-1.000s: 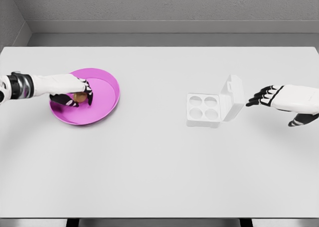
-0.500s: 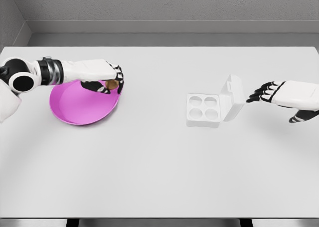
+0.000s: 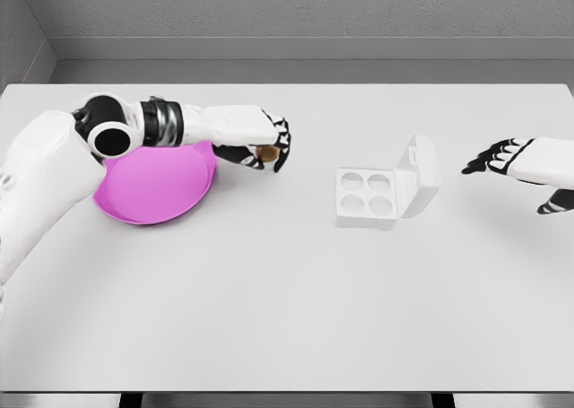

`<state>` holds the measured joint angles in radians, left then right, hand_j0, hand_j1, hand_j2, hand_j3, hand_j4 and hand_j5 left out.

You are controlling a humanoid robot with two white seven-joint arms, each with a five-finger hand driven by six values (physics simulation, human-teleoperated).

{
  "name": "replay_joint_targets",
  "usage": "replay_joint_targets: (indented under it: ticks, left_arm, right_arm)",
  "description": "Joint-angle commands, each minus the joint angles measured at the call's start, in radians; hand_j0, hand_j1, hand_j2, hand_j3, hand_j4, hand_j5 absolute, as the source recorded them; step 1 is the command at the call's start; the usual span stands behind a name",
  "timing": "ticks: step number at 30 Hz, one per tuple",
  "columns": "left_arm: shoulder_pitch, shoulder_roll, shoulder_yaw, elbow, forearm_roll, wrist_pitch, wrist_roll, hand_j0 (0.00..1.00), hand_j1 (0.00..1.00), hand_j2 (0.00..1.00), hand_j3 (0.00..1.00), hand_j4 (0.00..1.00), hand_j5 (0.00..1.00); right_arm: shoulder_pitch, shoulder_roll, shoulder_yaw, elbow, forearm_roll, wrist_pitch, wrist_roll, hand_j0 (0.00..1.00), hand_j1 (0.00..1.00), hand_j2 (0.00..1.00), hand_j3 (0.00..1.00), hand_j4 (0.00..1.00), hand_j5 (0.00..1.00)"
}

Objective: Pack egg into the box and close the box lid

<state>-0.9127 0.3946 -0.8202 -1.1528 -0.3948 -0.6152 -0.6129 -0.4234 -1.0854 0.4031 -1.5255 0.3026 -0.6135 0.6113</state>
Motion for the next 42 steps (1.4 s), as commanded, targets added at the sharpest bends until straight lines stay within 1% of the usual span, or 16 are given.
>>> replay_joint_targets:
  ticks: [1, 6, 8, 13, 19, 21, 22, 23, 26, 27, 31, 35, 38, 39, 40, 42]
  left_arm:
    - [0.000, -0.037, -0.011, 0.004, 0.008, 0.004, 0.002, 0.35, 0.35, 0.35, 0.35, 0.35, 0.35]
    - [-0.020, -0.094, -0.059, 0.002, 0.005, 0.004, 0.002, 0.35, 0.35, 0.35, 0.35, 0.35, 0.35]
    - [-0.025, -0.118, -0.060, 0.001, 0.005, 0.004, 0.002, 0.35, 0.35, 0.35, 0.35, 0.35, 0.35]
    - [-0.052, -0.197, -0.103, -0.001, 0.005, 0.004, 0.002, 0.35, 0.35, 0.35, 0.35, 0.35, 0.35]
    - [-0.052, -0.220, -0.106, 0.015, 0.004, 0.004, 0.002, 0.35, 0.35, 0.35, 0.35, 0.35, 0.35]
    - [-0.048, -0.221, -0.106, 0.096, 0.005, 0.004, 0.002, 0.35, 0.35, 0.35, 0.35, 0.35, 0.35]
    - [-0.045, -0.230, -0.111, 0.104, 0.004, 0.004, 0.002, 0.35, 0.35, 0.35, 0.35, 0.35, 0.35]
    - [-0.044, -0.235, -0.137, 0.102, 0.004, 0.004, 0.002, 0.35, 0.35, 0.35, 0.35, 0.35, 0.35]
    - [-0.040, -0.250, -0.142, 0.097, 0.005, 0.004, 0.002, 0.36, 0.36, 0.36, 0.36, 0.36, 0.36]
    - [-0.040, -0.256, -0.162, 0.093, 0.010, 0.004, 0.002, 0.36, 0.36, 0.36, 0.36, 0.36, 0.36]
    - [-0.044, -0.253, -0.162, 0.093, 0.013, 0.004, 0.002, 0.36, 0.36, 0.36, 0.36, 0.36, 0.36]
    - [-0.046, -0.250, -0.160, 0.093, 0.014, 0.004, 0.002, 0.39, 0.39, 0.39, 0.39, 0.39, 0.39]
    - [-0.046, -0.250, -0.160, 0.093, 0.016, 0.004, 0.002, 0.44, 0.44, 0.44, 0.44, 0.44, 0.44]
    - [-0.046, -0.250, -0.160, 0.090, 0.016, 0.004, 0.002, 0.48, 0.48, 0.48, 0.48, 0.48, 0.48]
    - [-0.048, -0.252, -0.160, 0.091, 0.016, 0.004, 0.002, 0.55, 0.55, 0.55, 0.55, 0.55, 0.55]
    - [-0.048, -0.252, -0.160, 0.091, 0.016, 0.004, 0.002, 0.57, 0.57, 0.57, 0.57, 0.57, 0.57]
  right_arm:
    - [0.000, -0.001, -0.001, 0.001, -0.005, 0.003, 0.000, 1.00, 1.00, 1.00, 1.00, 1.00, 1.00]
    - [0.000, -0.002, -0.001, 0.001, -0.005, 0.003, 0.000, 1.00, 1.00, 1.00, 1.00, 1.00, 1.00]
    - [0.000, -0.004, -0.001, 0.001, -0.005, 0.003, 0.000, 1.00, 1.00, 1.00, 1.00, 1.00, 1.00]
    - [0.000, -0.004, -0.001, 0.001, -0.005, 0.003, 0.000, 1.00, 1.00, 1.00, 1.00, 1.00, 1.00]
    - [0.000, -0.004, -0.001, -0.004, -0.007, 0.003, 0.000, 1.00, 1.00, 1.00, 1.00, 1.00, 1.00]
    - [0.000, -0.004, -0.003, -0.005, -0.010, 0.003, 0.000, 1.00, 1.00, 1.00, 1.00, 1.00, 1.00]
    - [0.000, -0.004, -0.003, -0.005, -0.010, 0.003, 0.000, 1.00, 1.00, 1.00, 1.00, 1.00, 1.00]
    - [0.000, -0.004, -0.003, -0.007, -0.010, 0.003, 0.000, 1.00, 1.00, 1.00, 1.00, 1.00, 1.00]
    - [0.000, -0.002, -0.003, -0.007, -0.010, 0.003, 0.000, 1.00, 1.00, 1.00, 1.00, 1.00, 1.00]
    - [0.000, -0.004, -0.003, -0.008, -0.010, 0.003, 0.000, 1.00, 1.00, 1.00, 1.00, 1.00, 1.00]
    - [0.000, -0.005, -0.003, -0.008, -0.010, 0.003, 0.000, 1.00, 1.00, 1.00, 1.00, 1.00, 1.00]
    - [0.000, -0.004, -0.003, -0.008, -0.010, 0.003, 0.000, 1.00, 1.00, 1.00, 1.00, 1.00, 1.00]
    - [0.000, -0.004, -0.003, -0.010, -0.010, 0.003, 0.000, 1.00, 1.00, 1.00, 1.00, 1.00, 1.00]
    - [0.000, -0.004, -0.003, -0.010, -0.010, 0.003, 0.000, 1.00, 1.00, 1.00, 1.00, 1.00, 1.00]
    - [0.000, -0.004, -0.003, -0.010, -0.010, 0.003, 0.000, 1.00, 1.00, 1.00, 1.00, 1.00, 1.00]
    - [0.000, -0.004, -0.003, -0.010, -0.010, 0.003, 0.000, 1.00, 1.00, 1.00, 1.00, 1.00, 1.00]
